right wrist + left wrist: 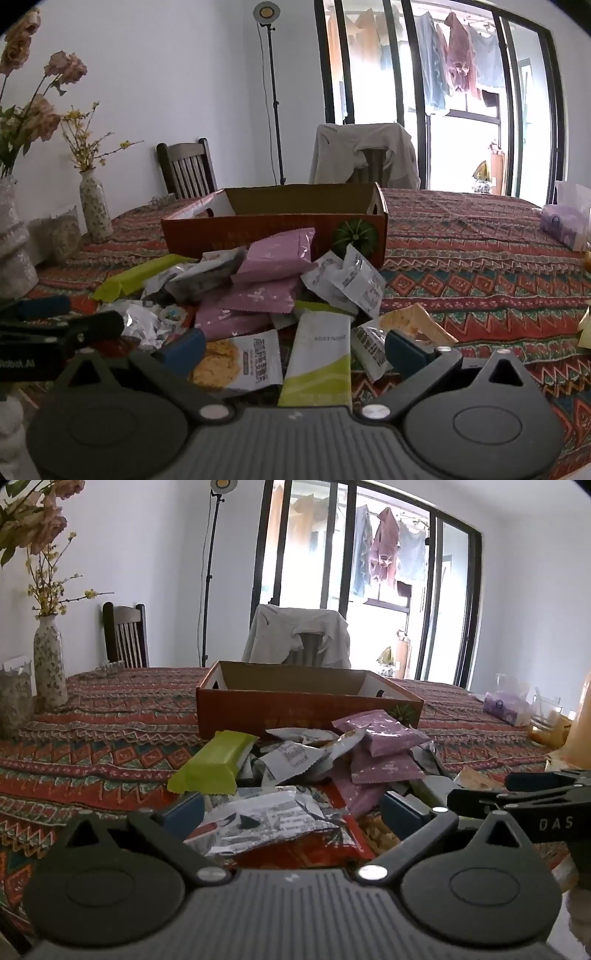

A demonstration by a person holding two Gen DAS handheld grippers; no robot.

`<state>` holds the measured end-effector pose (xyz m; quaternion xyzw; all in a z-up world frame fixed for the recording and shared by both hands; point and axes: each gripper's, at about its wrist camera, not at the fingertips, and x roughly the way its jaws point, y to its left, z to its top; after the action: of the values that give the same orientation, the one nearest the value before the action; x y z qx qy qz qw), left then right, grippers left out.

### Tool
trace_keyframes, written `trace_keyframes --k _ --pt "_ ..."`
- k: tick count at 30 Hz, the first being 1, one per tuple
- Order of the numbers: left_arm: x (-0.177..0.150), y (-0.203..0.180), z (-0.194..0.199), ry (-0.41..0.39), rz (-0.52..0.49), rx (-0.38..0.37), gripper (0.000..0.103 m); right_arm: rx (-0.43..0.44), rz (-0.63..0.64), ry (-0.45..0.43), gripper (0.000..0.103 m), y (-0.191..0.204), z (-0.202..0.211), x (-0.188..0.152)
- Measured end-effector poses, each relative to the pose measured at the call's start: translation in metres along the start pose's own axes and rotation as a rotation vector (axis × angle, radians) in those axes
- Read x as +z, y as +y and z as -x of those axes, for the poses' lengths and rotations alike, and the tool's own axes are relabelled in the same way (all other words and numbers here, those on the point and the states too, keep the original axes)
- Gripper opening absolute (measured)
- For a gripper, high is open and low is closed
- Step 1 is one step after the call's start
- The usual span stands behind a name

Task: Organize snacks

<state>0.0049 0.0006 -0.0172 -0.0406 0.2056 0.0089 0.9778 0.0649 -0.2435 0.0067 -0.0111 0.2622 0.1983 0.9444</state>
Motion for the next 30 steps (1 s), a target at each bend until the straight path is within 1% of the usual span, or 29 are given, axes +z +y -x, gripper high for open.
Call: trace_keyframes --k 15,30 --pt "-0.0014 0.0012 -0.0009 0.000 0.022 -0.010 0.103 0.004 -0.018 0.019 0.103 -0.0019 -0.0020 0.0007" --pt "-0.0010 0.0009 0.0005 -0.006 0.022 -0.013 0.103 0.007 -0.012 0.007 0.103 -0.0007 0.0006 0.0010"
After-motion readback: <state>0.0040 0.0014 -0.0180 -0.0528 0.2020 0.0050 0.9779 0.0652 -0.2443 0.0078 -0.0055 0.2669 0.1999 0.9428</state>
